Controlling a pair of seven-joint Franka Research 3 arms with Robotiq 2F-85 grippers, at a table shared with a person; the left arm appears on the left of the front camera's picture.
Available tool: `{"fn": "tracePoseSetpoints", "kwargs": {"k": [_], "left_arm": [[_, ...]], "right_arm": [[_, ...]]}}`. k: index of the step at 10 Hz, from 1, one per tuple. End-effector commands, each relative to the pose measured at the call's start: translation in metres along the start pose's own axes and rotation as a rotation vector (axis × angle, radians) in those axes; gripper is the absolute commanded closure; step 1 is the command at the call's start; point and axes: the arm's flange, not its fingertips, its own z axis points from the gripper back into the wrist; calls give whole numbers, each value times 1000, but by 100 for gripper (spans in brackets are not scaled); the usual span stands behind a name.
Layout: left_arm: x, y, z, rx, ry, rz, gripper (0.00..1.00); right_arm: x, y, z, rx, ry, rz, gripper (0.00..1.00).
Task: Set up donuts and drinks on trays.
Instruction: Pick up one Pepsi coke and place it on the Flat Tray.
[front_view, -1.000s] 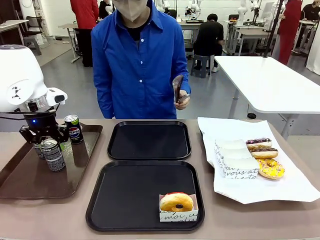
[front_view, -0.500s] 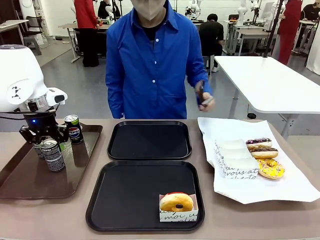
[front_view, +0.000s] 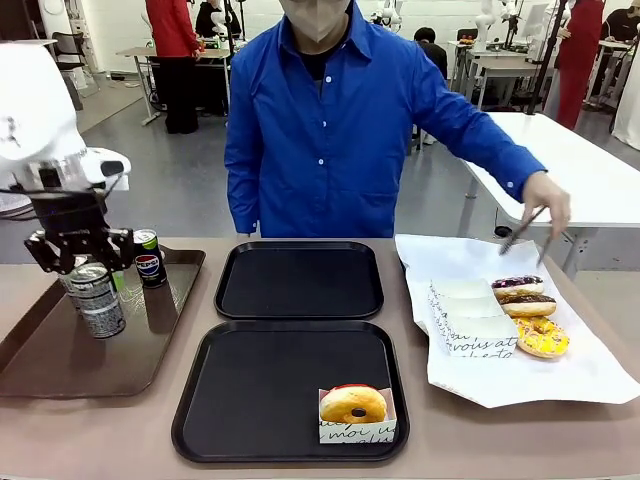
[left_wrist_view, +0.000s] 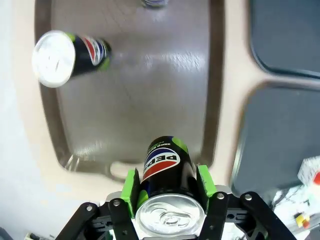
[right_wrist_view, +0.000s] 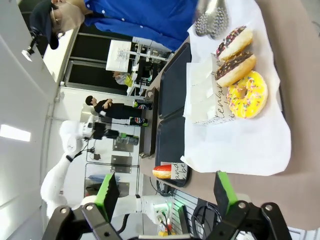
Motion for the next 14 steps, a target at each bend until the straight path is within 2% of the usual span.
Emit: {"fn": "tracePoseSetpoints", "kwargs": {"k": [1, 3, 4, 7, 8, 9, 11, 14], "left_arm": [[-45, -7, 35, 5, -29, -31, 50], [-74, -5, 45, 23, -61, -39, 50], [-48, -10, 43, 16, -22, -39, 50], [-48, -10, 43, 16, -22, -39, 50], [-58, -9, 41, 27, -17, -40, 42], [-49, -37, 38, 40, -87, -105, 42], [-41, -100, 38, 81, -173, -134, 42], [-43, -171, 31, 48, -238, -264, 42]], "right_arm": [[1, 0, 0, 20, -10, 17, 0], [1, 0, 0, 20, -10, 17, 0], [1, 0, 0, 20, -10, 17, 0], [1, 0, 0, 20, -10, 17, 0], [1, 0, 0, 20, -10, 17, 0], [1, 0, 0, 20, -10, 17, 0], [1, 0, 0, 20, -10, 17, 0], [1, 0, 0, 20, -10, 17, 0]]}}
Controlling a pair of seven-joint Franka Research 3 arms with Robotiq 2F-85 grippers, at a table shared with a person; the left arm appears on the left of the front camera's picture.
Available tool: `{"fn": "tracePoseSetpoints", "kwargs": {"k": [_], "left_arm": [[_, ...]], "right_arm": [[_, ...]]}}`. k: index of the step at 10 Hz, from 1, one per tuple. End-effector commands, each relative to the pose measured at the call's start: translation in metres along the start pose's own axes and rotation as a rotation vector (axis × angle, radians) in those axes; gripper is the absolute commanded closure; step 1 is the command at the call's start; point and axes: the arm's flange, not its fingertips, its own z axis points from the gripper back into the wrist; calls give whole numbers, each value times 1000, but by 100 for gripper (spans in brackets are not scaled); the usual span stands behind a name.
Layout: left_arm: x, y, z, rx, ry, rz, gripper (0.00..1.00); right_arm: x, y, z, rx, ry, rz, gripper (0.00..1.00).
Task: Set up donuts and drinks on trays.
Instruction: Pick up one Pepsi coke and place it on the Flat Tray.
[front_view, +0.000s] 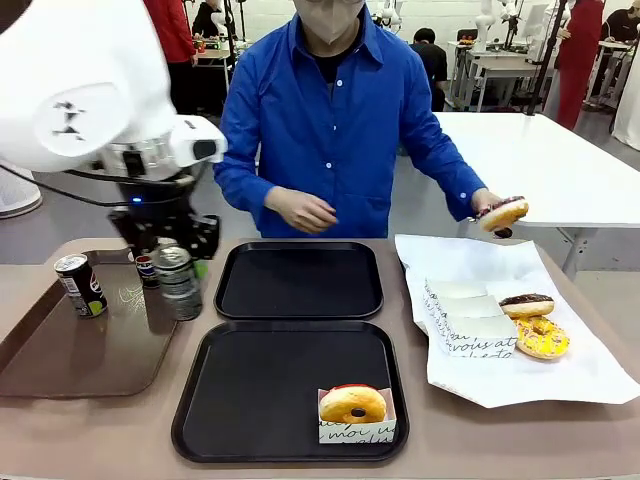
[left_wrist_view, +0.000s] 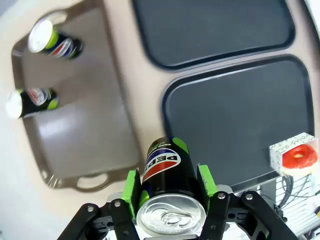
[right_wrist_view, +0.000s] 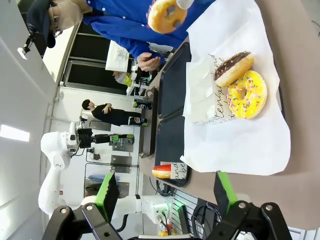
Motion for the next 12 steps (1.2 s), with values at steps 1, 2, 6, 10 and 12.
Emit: {"fn": "tracePoseSetpoints", "kwargs": {"k": [1, 2, 6, 10, 12], "left_arm": [[17, -23, -18, -1, -16, -30, 42], [21, -38, -31, -17, 5, -73, 42], [7, -74, -97, -95, 126, -166, 42], [1, -84, -118, -70, 131, -249, 0], [0, -83, -112, -66, 122, -254, 0]], "right_arm": [[1, 0, 0, 22, -12, 19, 0], [1, 0, 0, 22, -12, 19, 0], [1, 0, 0, 22, -12, 19, 0], [1, 0, 0, 22, -12, 19, 0], [1, 0, 0, 22, -12, 19, 0]]}}
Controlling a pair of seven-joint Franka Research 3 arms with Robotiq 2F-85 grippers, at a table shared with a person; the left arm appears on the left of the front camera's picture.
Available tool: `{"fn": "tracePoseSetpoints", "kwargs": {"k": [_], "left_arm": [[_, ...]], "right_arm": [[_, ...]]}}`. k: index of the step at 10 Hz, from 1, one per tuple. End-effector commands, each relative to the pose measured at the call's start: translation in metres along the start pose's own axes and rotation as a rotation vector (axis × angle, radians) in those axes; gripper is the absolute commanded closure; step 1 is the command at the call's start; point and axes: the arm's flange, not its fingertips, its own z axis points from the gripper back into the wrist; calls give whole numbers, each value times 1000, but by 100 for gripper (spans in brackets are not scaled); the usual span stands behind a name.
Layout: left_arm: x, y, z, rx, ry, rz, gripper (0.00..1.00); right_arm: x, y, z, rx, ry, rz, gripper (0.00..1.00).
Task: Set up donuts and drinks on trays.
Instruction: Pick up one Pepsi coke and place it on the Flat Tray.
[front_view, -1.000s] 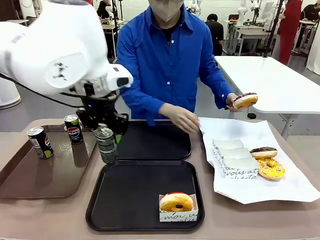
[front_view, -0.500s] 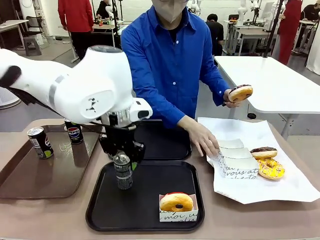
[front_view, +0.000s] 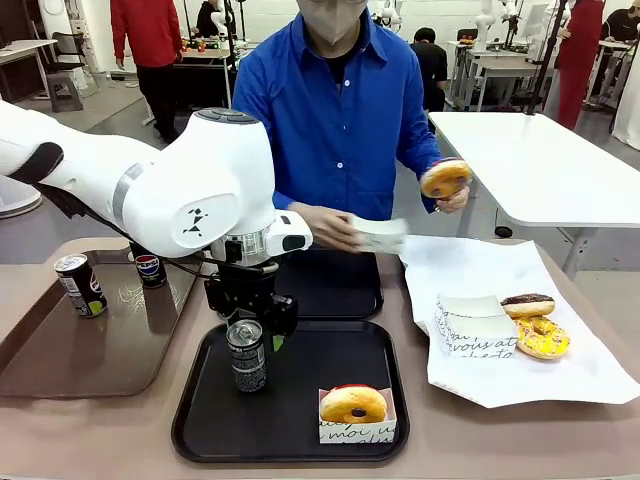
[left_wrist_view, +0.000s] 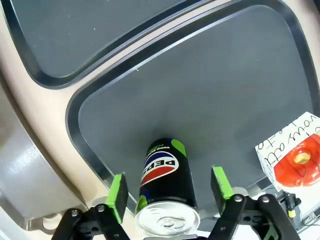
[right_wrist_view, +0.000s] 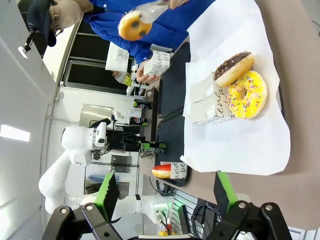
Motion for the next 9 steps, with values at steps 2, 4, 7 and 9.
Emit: {"fn": "tracePoseSetpoints", "kwargs": {"k": [2, 4, 7, 9], "left_arm": [[-3, 4, 11, 12, -31, -25, 0], [-8, 7, 23, 22, -20, -4, 0], [-14, 13, 61, 46, 17, -9, 0], [-28, 16, 92, 41, -42, -6, 0]], "right_arm": [[1, 0, 0, 22, -12, 19, 0], [1, 0, 0, 22, -12, 19, 0], [1, 0, 0, 22, -12, 19, 0], [1, 0, 0, 22, -12, 19, 0]]}}
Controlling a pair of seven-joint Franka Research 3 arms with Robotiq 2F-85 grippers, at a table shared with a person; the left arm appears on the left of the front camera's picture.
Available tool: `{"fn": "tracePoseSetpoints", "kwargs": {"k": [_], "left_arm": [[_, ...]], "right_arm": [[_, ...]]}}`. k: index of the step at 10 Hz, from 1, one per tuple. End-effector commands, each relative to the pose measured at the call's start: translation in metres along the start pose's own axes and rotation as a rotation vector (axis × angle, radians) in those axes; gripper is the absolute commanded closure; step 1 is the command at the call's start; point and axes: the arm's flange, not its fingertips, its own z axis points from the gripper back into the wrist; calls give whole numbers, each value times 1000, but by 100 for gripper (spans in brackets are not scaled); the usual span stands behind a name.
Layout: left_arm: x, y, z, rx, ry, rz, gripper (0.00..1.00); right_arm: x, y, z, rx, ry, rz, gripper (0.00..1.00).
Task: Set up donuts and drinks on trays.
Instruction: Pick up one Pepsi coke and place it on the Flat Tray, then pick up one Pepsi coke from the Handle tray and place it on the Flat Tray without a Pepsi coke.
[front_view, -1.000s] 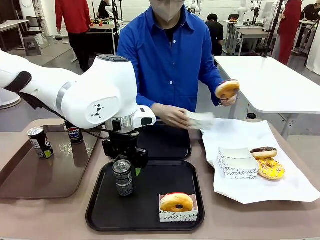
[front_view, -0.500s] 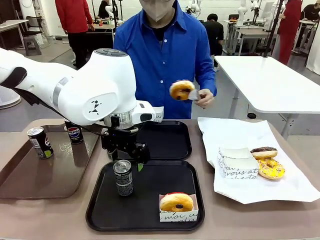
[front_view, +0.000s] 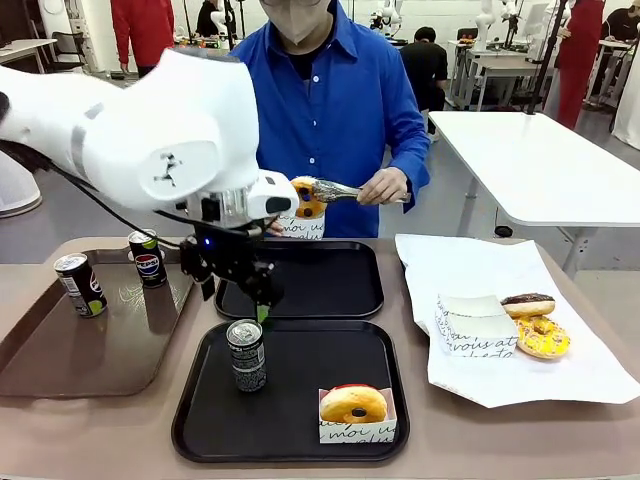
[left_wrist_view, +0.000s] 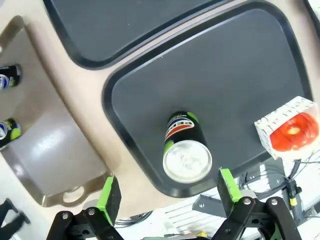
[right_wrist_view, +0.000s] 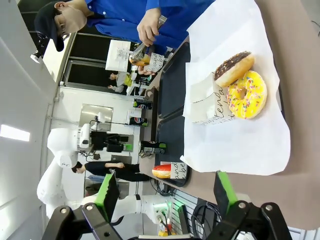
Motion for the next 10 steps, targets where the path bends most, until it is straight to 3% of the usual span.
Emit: {"fn": "tracePoseSetpoints", "kwargs": {"k": [1, 3, 7, 9, 10], "left_arm": [[-12, 11, 25, -22, -43, 13, 0], [-16, 19, 23, 14, -26, 70, 0], [-11, 13, 32, 0, -43, 38, 0], [10, 104, 66, -58, -93, 213, 0], [-3, 150, 74, -63, -101, 312, 0]], "right_arm": [[1, 0, 0, 22, -13, 19, 0], [1, 0, 0, 22, -13, 19, 0], [1, 0, 0, 22, -13, 19, 0], [1, 0, 0, 22, -13, 19, 0], [1, 0, 0, 22, -13, 19, 0]]}}
